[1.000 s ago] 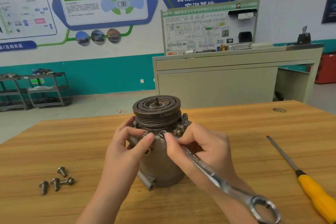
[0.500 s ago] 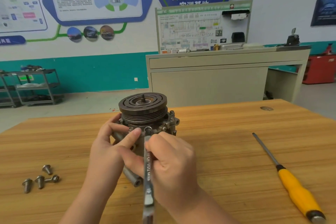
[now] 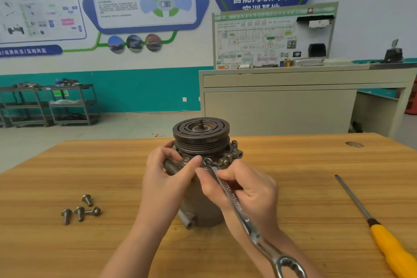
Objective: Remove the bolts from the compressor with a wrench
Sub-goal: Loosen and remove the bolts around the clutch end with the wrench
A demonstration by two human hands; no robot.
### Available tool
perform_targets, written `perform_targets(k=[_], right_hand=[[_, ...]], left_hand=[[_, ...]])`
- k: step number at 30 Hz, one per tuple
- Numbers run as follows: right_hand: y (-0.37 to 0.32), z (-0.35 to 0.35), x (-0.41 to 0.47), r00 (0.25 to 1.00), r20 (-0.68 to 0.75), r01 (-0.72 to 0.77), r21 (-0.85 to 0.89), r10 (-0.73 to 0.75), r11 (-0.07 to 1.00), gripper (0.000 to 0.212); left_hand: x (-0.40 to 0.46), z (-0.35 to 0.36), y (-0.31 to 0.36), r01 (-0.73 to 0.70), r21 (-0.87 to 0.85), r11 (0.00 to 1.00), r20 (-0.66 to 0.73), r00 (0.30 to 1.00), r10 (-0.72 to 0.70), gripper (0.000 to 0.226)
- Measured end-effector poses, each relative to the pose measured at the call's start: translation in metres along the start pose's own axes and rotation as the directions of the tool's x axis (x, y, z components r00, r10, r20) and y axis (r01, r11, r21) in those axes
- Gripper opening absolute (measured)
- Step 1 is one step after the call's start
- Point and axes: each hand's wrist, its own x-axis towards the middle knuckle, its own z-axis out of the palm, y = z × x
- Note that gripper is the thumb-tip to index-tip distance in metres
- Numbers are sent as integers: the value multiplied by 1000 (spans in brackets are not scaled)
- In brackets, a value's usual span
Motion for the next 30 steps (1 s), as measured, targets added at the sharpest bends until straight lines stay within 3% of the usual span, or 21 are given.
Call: perform_targets(k=[2, 6, 8, 10, 15, 18, 22, 27, 30], right_hand=[[3, 0, -1, 1000, -10, -14, 29, 14, 999, 48], [6, 0, -2, 990, -16, -138, 176, 143, 975, 43], [5, -2, 0, 979, -5, -192, 275, 201, 942, 31], [5, -4, 4, 966, -2, -249, 261, 258, 933, 28], [11, -7, 8, 875, -43, -469, 178, 483, 865, 63], [11, -7, 9, 868, -27, -480, 206, 495, 853, 60], [9, -3, 6, 886, -27, -448, 212, 464, 868, 56], [6, -1, 1, 932, -3, -355, 187, 362, 916, 54], [7, -2, 3, 923, -24, -374, 173, 384, 911, 55]], left_hand=[[-2, -4, 1, -10, 52, 999, 49, 999, 8, 43], [-4, -13, 3, -24, 39, 999, 163, 986, 17, 33], [-2, -12, 3, -26, 47, 999, 119, 993, 21, 26], [0, -8, 2, -20, 83, 996, 45, 999, 16, 17], [-2, -9, 3, -1, 58, 998, 113, 994, -5, 29], [-2, -14, 3, -2, 8, 1000, 155, 988, 1, 28], [0, -8, 2, -4, 85, 996, 27, 1000, 2, 15], [-3, 1, 5, -21, 123, 992, -45, 999, 27, 25], [-4, -4, 5, -3, 143, 990, 44, 999, -3, 41]])
